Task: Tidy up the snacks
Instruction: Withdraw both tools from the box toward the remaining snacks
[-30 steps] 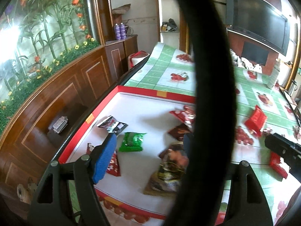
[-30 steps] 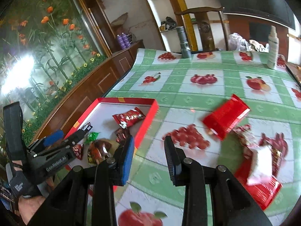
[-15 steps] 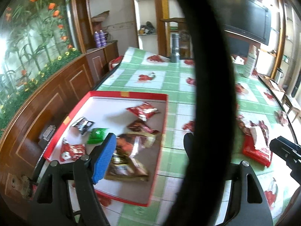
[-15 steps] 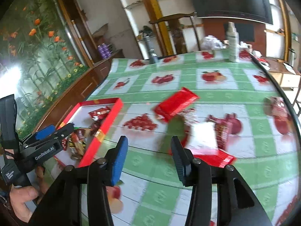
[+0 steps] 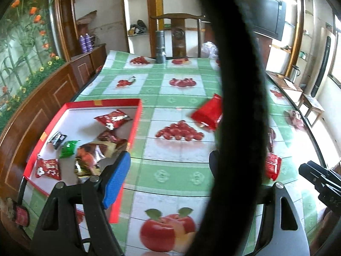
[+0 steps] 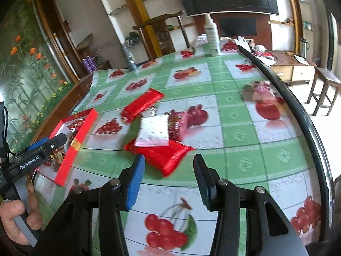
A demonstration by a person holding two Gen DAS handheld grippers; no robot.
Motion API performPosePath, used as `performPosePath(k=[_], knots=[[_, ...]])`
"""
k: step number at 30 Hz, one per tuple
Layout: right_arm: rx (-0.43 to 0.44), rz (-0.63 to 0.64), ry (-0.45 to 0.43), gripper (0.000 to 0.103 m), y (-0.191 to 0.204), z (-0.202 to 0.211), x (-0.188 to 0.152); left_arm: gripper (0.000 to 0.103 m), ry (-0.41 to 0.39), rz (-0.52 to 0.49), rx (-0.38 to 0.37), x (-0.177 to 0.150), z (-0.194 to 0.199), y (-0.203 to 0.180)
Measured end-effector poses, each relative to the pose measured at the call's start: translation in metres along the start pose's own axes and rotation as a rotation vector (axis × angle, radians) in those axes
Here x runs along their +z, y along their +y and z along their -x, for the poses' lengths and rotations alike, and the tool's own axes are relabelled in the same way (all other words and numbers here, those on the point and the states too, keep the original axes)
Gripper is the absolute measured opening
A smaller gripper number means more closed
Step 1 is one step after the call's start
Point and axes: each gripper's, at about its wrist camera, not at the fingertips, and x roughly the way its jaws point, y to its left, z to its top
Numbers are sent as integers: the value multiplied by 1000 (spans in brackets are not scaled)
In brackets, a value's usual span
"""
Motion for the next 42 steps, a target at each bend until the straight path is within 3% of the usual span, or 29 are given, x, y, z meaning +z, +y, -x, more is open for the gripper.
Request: performPosePath(k=[12,19,33,42], knots=[[-39,-45,-19,47,-25,11,0,78,23,-28,-87,1,-3,-32],[-101,-114,-39,49,-51,11,13,78,43,-44,-140,4,-14,-52],[-132,-148,-54,53,-67,2,30,78,86,-77,-237,13,-34,-92],[-154,-193,-42,53,-84,-10,40,78,138,-82,-261,13,-61,-112]])
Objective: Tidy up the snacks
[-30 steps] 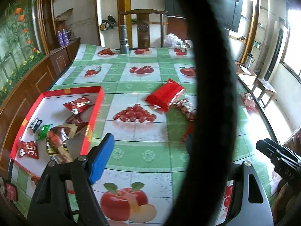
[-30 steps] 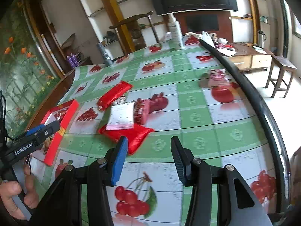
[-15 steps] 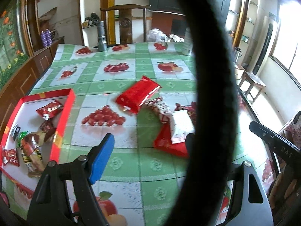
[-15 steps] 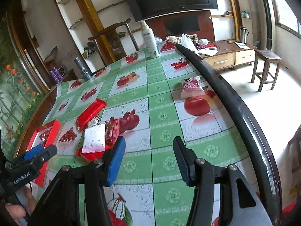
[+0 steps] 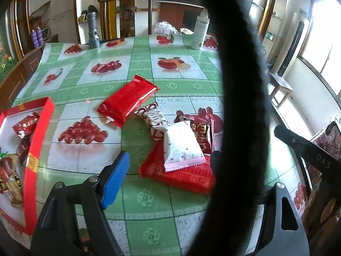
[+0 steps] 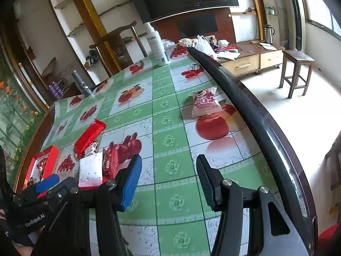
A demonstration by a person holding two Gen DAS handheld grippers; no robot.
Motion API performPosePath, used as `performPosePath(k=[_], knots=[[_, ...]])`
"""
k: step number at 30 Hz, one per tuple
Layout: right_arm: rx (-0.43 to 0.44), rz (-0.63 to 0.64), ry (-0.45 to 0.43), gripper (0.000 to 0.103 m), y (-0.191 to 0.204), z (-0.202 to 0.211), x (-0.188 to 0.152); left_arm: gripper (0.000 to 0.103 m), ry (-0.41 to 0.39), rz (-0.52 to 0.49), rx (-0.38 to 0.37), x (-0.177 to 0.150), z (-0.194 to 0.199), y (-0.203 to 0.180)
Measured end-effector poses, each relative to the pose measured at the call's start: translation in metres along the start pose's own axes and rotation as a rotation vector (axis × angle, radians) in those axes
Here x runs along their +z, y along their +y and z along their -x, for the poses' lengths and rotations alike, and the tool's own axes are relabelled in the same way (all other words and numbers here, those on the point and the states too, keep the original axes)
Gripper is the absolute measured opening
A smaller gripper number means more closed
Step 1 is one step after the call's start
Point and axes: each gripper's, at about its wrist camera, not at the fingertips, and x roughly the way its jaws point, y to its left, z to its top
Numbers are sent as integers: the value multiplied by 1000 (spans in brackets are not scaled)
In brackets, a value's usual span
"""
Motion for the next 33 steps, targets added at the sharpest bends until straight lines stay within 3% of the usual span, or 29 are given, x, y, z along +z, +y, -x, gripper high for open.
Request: performPosePath(k=[7,19,21,23,26,27,29,30,33], knots=[[-28,-45,17,54,-4,-27,23,78,24,-21,-7,10,-20,-10],[-174,-59,49,58,-19,-77,54,78,69,0,-25,15,-48,1],[-187,-53,66,58,-20,-85,59,74,75,-10,-28,14,-52,0],[-196,-46,85,58,-22,-94,61,59,91,-17,-39,13,-57,1],[-217,-21,83,57,-20,-97,65,52,85,-17,-42,14,-57,4],[-215,-21,83,54,-20,-97,65,50,86,-14,-46,15,-58,5],[-203,-22,88,17,-20,-97,64,36,83,-3,-52,17,-57,9],[-189,-29,94,9,-21,-96,62,33,83,-2,-53,17,-57,11],[-171,-19,92,7,-19,-94,59,22,80,-3,-55,17,-55,15]])
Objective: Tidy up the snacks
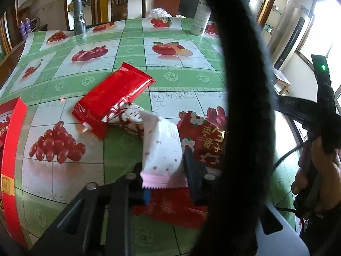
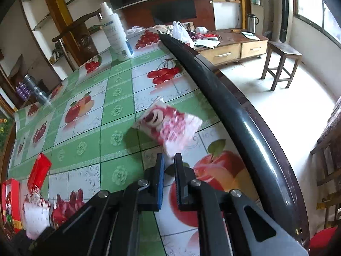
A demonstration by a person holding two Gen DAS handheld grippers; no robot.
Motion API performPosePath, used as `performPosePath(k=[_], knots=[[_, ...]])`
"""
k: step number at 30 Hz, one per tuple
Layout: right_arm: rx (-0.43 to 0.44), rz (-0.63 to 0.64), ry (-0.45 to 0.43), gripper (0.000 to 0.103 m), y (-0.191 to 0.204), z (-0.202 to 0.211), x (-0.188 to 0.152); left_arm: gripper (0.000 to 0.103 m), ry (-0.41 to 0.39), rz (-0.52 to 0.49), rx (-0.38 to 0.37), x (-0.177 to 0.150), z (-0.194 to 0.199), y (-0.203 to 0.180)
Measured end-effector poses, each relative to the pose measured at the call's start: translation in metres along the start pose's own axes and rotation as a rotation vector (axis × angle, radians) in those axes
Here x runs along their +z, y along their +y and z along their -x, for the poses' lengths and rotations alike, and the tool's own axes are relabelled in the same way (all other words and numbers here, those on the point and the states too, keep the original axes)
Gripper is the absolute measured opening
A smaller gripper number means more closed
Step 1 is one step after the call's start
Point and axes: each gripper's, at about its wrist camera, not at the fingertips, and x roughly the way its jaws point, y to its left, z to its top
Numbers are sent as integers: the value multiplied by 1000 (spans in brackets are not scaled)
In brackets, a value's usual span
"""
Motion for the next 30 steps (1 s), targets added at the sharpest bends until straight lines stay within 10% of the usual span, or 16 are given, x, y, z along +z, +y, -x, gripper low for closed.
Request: performPosePath(k=[6,11,20,27,30], knots=[[32,-6,-19,11,-1,8,-1,20,-1,-1,-3,-3,5,7],[35,57,-106,73,13,22,18,20,7,7,-25,-3,4,14],[56,79,-7,73,19,-30,64,19,19,6,-72,-4,5,21],[180,102,109,53,30,-18,22,20,12,14,-88,-5,8,23],[98,169,47,53,43,-2,11,19,8,18,-88,-5,9,24]])
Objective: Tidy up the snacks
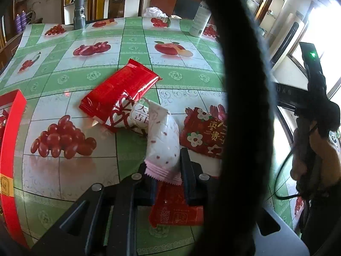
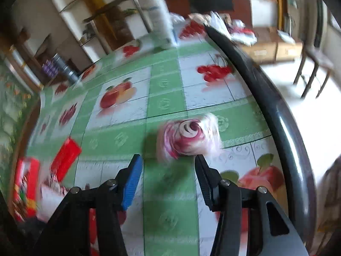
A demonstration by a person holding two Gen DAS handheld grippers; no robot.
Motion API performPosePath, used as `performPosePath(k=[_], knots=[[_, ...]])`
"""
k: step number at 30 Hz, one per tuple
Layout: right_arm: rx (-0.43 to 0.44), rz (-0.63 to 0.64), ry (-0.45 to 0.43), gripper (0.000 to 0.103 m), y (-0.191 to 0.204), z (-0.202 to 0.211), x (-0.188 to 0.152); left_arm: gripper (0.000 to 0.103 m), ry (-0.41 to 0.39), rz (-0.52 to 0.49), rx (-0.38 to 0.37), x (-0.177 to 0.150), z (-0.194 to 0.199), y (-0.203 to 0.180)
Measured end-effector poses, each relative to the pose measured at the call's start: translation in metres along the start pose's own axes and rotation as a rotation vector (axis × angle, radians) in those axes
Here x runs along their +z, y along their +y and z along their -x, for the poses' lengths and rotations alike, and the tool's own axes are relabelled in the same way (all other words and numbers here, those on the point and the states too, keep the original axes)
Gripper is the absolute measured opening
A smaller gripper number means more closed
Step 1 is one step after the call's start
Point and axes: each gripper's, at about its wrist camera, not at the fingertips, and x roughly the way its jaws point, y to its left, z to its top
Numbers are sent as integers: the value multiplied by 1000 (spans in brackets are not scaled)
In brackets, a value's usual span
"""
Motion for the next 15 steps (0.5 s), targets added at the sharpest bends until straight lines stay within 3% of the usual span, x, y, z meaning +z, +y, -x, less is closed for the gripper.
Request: performPosePath(k=[2,6,9,11,12,13,15], knots=[[-54,-23,-4,53,0,-2,1,19,1,4,-2,0,0,1],[-81,-81,7,54,-6,-10,4,20,-1,6,-5,2,1,2],[-51,-43,-54,58,-2,-4,12,20,-3,11,-11,3,1,4],[-46,-5,-86,73,2,-2,20,19,0,14,-15,2,0,4],[-25,9,-103,74,3,-4,25,19,2,13,-16,2,0,4],[1,9,-105,74,3,-7,29,19,2,11,-15,2,0,3],[20,-21,-24,74,-2,-23,36,19,1,7,-16,1,1,3]])
